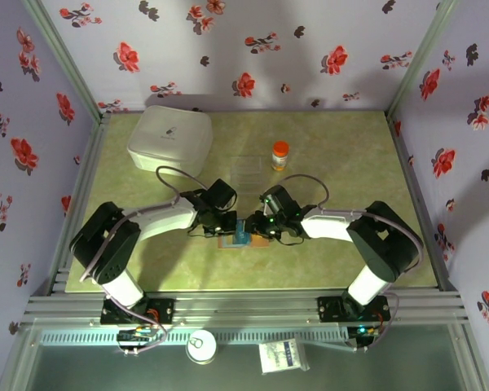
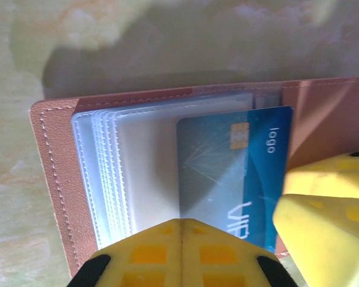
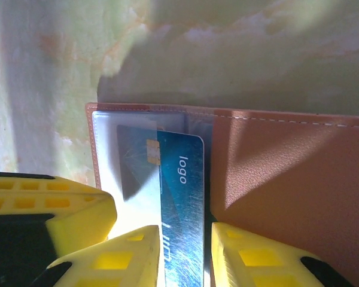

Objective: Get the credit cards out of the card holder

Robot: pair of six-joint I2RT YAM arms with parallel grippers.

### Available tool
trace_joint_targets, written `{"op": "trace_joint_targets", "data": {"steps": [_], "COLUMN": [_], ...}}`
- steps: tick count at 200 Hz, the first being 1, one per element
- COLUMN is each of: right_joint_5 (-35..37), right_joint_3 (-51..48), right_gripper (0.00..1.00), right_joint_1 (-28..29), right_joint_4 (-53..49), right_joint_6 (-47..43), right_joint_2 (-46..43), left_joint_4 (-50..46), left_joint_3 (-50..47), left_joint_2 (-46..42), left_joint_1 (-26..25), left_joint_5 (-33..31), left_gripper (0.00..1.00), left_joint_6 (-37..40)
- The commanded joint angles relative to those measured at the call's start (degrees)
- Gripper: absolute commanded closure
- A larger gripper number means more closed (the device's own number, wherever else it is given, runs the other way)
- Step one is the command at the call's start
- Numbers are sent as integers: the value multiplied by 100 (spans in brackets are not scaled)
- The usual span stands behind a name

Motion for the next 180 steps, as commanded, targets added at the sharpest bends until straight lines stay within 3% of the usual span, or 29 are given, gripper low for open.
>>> {"op": "trace_joint_targets", "data": {"steps": [1,43,114,180], "right_joint_5": [-104,-311,-654,-693], "right_joint_3": [-103,-107,-317,-497], "right_gripper": [71,72,80,88], "right_joint_1": [-67,-102,-198,-362], "right_joint_4": [136,279,953,966], "right_joint_6": [80,89,346,300], "right_joint_2": [98,201,347,199], "left_joint_4": [28,-57,-55,-115], "left_joint_3": [70,35,-35,-10], "left_joint_2": [128,227,236,211], "left_joint_1": [-36,-42,-41,-37], "left_joint_5": [60,-71,-160,-222], "left_gripper": [100,100,100,100], "left_joint_6": [88,81,24,7]}}
